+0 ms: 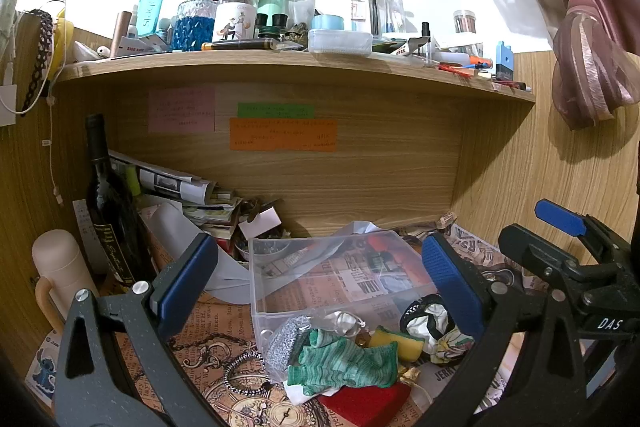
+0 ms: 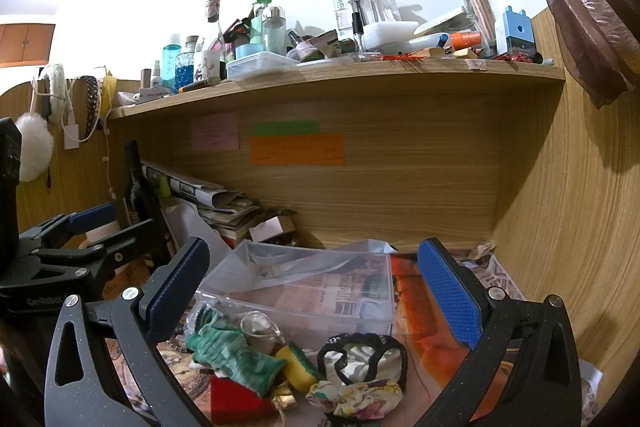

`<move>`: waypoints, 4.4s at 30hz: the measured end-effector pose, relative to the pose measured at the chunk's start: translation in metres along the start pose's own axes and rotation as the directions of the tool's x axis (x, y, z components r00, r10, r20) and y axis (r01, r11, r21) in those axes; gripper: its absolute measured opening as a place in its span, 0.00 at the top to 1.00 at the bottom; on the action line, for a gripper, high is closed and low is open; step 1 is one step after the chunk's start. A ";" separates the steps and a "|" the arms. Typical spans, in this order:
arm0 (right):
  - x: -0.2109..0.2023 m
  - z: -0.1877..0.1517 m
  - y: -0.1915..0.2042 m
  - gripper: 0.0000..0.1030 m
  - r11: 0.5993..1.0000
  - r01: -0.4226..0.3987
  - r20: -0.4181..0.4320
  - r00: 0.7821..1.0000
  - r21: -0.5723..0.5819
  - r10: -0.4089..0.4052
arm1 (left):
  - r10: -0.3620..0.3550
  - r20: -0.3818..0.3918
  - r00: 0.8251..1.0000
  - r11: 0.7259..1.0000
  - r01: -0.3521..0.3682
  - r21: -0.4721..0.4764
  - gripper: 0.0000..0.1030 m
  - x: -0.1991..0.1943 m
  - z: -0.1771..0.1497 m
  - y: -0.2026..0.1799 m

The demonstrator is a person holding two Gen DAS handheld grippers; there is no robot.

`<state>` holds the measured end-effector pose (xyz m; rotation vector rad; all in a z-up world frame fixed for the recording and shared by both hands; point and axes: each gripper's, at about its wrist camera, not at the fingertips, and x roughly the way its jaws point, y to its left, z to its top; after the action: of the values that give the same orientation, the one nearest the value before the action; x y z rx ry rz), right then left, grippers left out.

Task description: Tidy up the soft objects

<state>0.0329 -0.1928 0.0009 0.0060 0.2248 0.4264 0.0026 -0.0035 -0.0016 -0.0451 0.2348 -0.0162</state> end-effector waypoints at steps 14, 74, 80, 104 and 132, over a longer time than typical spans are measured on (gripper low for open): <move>0.001 0.000 0.002 0.00 1.000 0.000 0.001 1.000 0.001 0.000 | -0.002 -0.001 1.000 1.000 0.002 0.000 0.00 0.000 0.000 0.001; 0.050 -0.121 -0.049 0.37 0.992 -0.001 -0.484 0.873 0.128 0.063 | -0.113 -0.503 0.857 0.993 0.086 -0.076 0.23 0.104 -0.120 -0.005; 0.050 -0.127 -0.049 0.57 0.989 -0.025 -0.504 0.858 0.143 0.095 | -0.092 -0.505 0.858 0.995 0.066 -0.069 0.42 0.110 -0.123 -0.005; 0.026 -0.075 -0.048 0.87 0.988 -0.040 -0.316 0.945 0.146 0.085 | -0.109 -0.339 0.935 0.994 0.102 -0.039 0.94 0.063 -0.074 -0.006; 0.140 -0.025 -0.035 0.87 0.994 -0.098 -0.321 0.941 0.039 0.106 | -0.043 -0.357 0.933 0.999 0.041 -0.015 0.94 0.159 -0.011 0.037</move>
<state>0.1662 -0.1679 -0.0552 -0.0310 0.5550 0.5279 0.1550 0.0298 -0.0511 -0.0543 0.5992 -0.0667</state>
